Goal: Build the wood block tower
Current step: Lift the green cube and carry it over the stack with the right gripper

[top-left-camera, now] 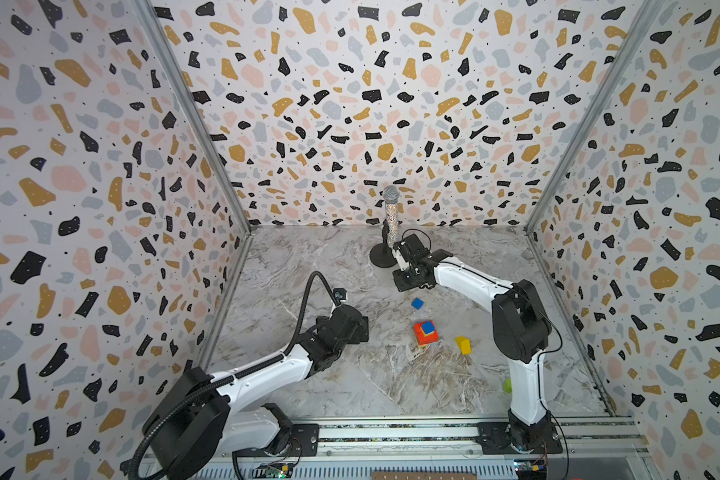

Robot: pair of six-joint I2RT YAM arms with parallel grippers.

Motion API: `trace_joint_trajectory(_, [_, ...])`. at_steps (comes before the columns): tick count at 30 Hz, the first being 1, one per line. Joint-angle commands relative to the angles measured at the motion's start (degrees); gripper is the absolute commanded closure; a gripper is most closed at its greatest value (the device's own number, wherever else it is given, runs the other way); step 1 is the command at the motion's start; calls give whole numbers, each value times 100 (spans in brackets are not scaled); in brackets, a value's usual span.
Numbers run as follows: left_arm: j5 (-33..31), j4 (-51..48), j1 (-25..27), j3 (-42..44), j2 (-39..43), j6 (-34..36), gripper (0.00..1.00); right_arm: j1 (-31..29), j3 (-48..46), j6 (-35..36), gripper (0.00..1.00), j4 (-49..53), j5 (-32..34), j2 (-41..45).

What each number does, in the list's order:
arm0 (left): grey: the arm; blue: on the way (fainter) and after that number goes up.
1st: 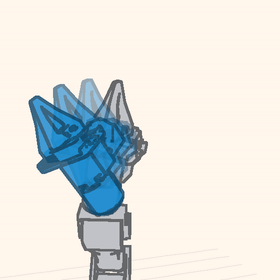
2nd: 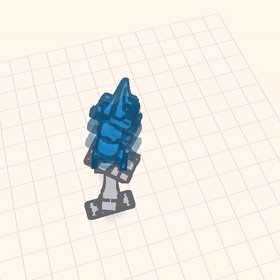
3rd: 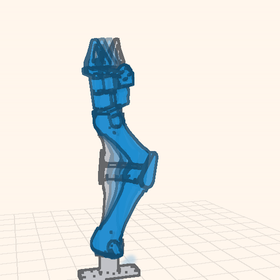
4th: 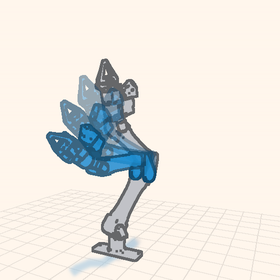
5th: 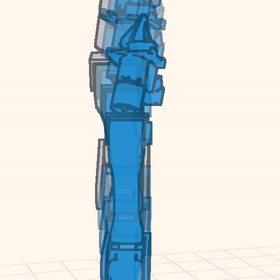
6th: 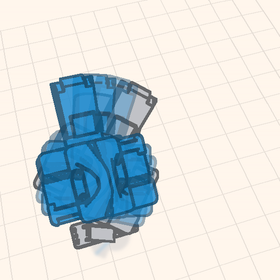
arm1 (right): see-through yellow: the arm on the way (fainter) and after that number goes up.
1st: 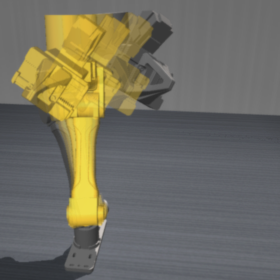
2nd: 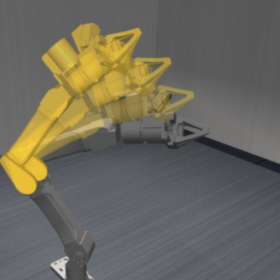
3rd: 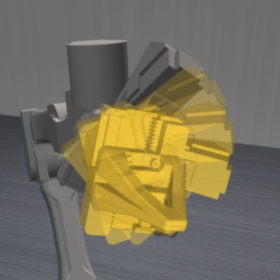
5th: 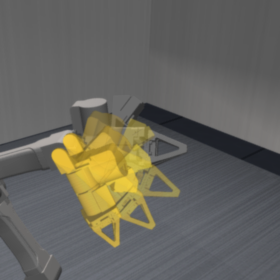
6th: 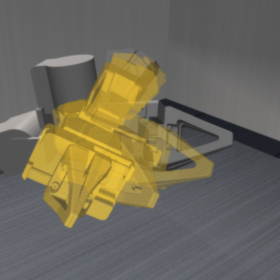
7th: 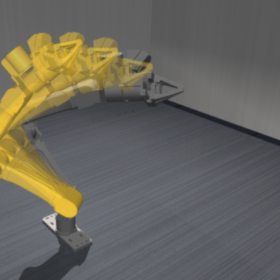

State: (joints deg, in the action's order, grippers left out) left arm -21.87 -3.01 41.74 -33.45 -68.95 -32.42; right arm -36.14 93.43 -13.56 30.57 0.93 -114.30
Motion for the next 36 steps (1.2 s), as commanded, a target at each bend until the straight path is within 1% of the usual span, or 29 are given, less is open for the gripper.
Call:
trace_joint_trajectory(1, [26,-32,0,-30,200,17,0,-69,-210,9,70,264,57,524])
trace_joint_trajectory(7, [-304,-130,338,-87,277,-30,0,-186,-635,-9,69,466,179,1051])
trace_joint_trajectory(16, [-331,0,594,-113,159,-201,0,-303,-1424,-89,69,565,126,1853])
trace_joint_trajectory(24, [-314,72,667,-144,22,-257,0,-362,-2035,-87,69,641,122,2364])
trace_joint_trajectory(29, [-290,98,699,-161,-39,-264,0,-435,-2227,-64,69,720,85,2553])
trace_joint_trajectory(36, [-252,151,746,-157,-88,-286,0,-508,-2455,-84,69,905,206,2783])
